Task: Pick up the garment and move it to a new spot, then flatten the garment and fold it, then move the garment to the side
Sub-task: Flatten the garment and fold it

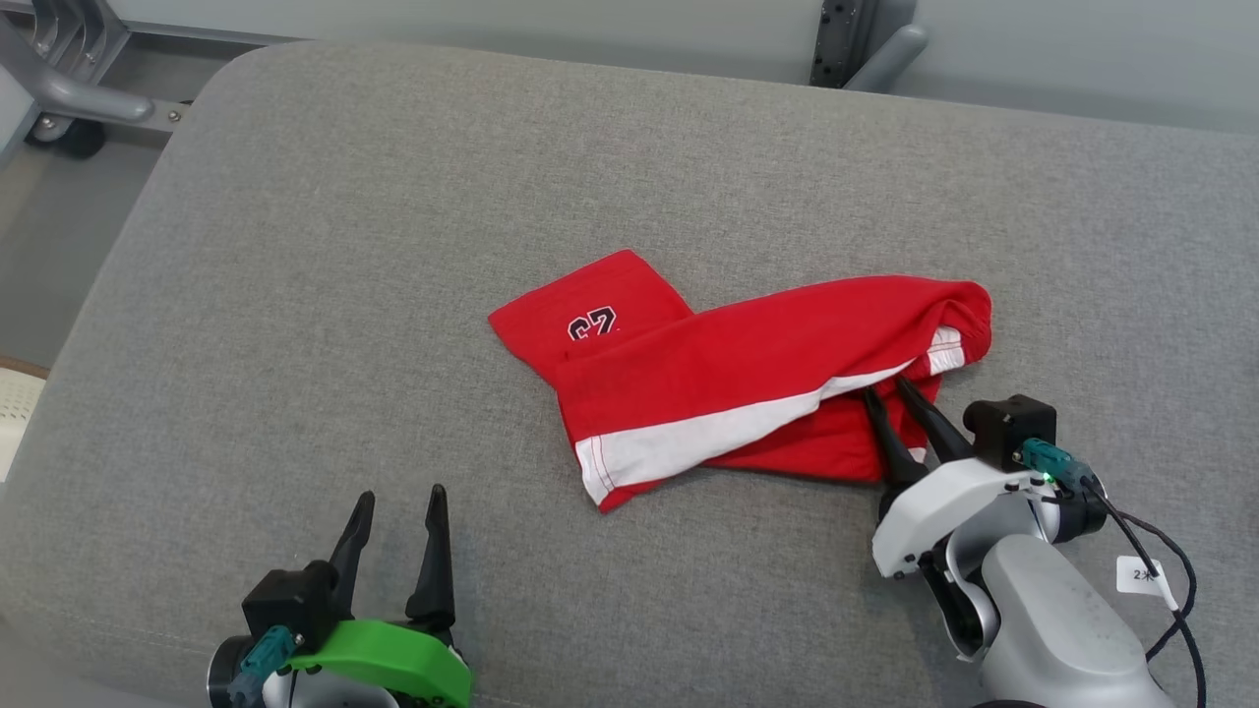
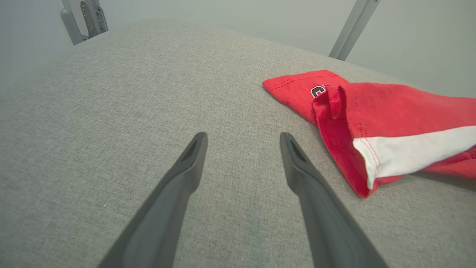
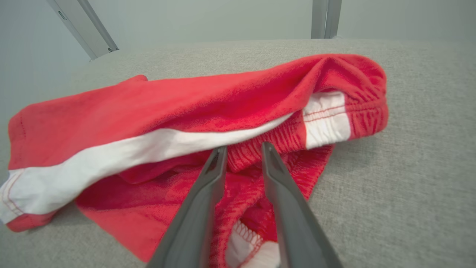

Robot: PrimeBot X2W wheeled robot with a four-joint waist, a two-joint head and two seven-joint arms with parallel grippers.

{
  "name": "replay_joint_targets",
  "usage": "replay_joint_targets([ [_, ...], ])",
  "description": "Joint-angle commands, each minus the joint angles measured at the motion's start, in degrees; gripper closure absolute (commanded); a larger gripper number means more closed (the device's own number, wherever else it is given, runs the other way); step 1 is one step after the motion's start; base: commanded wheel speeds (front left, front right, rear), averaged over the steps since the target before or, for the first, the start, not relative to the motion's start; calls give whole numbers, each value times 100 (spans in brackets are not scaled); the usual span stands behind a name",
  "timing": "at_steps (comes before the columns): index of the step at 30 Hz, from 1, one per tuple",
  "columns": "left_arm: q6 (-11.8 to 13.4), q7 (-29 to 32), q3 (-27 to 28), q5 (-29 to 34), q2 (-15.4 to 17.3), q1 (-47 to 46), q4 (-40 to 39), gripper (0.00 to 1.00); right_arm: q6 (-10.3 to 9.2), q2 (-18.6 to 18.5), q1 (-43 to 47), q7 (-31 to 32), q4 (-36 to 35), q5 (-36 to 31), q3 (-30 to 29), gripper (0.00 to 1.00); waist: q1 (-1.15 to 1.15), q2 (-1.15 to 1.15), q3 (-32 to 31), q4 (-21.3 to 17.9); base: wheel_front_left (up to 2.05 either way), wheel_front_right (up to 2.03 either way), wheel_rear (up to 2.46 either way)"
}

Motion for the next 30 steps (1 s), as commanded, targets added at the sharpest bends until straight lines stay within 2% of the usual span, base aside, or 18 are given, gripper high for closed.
replay_joint_targets([
  [1,34,3,-27,-58,20,-72,-36,0,-3,-34,122,-16,-43,-32,-13,49,0,0,8,-26,0,0,0],
  [2,39,3,-32,-52,20,-73,-39,0,-2,-40,152,-16,-65,-15,-27,44,0,0,12,-37,0,0,0],
  [5,53,3,-39,-69,20,-78,-37,0,-3,-57,207,-16,-111,23,-69,42,0,0,23,-74,0,0,0],
  [25,54,3,-66,-89,20,-110,-26,0,-2,-48,-121,-16,99,92,-71,49,0,0,149,155,0,0,0],
  [28,64,3,-56,-102,20,-93,-38,0,-2,-75,-100,-16,47,90,-46,64,0,0,147,148,0,0,0],
  [29,64,3,-56,-102,20,-93,-38,0,-2,-75,-100,-16,47,90,-46,64,0,0,147,148,0,0,0],
  [30,63,3,-51,-111,21,-92,-45,0,-2,-79,-92,-16,33,87,-33,73,0,0,144,137,0,0,0],
])
